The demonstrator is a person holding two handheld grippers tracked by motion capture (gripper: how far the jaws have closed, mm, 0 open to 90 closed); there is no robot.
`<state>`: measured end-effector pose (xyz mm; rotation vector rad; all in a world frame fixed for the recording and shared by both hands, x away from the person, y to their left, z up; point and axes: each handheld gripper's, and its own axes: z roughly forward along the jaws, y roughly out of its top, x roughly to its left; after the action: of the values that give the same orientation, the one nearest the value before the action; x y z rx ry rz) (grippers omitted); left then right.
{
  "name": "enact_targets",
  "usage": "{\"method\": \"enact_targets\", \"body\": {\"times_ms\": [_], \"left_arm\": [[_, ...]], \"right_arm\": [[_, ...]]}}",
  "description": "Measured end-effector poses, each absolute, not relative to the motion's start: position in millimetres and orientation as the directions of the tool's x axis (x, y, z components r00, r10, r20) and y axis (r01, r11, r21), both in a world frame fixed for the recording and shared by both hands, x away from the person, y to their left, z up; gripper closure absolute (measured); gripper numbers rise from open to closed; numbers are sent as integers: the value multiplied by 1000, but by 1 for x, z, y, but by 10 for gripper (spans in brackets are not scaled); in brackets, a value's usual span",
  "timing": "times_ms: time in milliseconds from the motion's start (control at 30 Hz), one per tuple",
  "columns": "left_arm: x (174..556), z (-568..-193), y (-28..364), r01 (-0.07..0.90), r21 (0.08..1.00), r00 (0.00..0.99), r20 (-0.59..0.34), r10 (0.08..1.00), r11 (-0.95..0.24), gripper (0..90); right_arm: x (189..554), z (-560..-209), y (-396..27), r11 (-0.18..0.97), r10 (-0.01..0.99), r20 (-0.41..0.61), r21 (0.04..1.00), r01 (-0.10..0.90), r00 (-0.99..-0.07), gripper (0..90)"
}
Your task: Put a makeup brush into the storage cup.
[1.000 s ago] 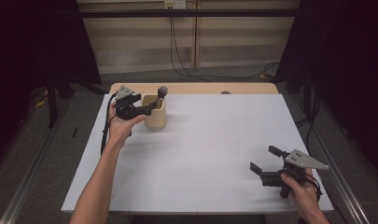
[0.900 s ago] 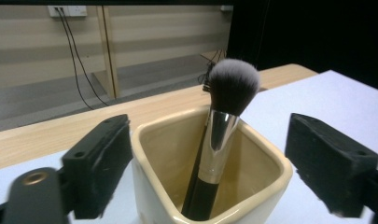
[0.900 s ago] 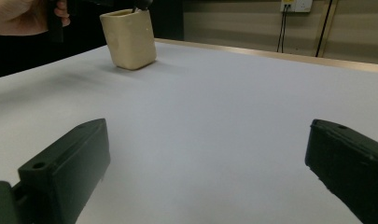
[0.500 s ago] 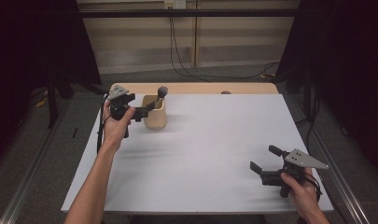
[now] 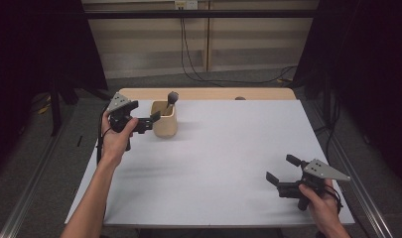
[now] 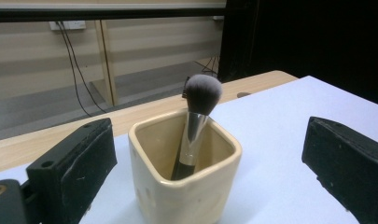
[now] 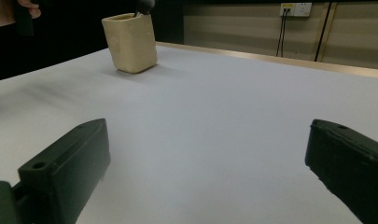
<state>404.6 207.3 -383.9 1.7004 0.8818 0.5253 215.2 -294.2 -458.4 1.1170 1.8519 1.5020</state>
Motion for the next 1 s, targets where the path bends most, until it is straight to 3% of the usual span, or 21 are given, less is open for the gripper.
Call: {"method": "enact_targets", "body": {"times_ms": [1000], "left_arm": [[330, -390, 207, 212, 966, 667, -34, 744, -146, 31]], "right_arm": [[213, -459, -294, 51, 843, 107, 960, 277, -527, 0]]}}
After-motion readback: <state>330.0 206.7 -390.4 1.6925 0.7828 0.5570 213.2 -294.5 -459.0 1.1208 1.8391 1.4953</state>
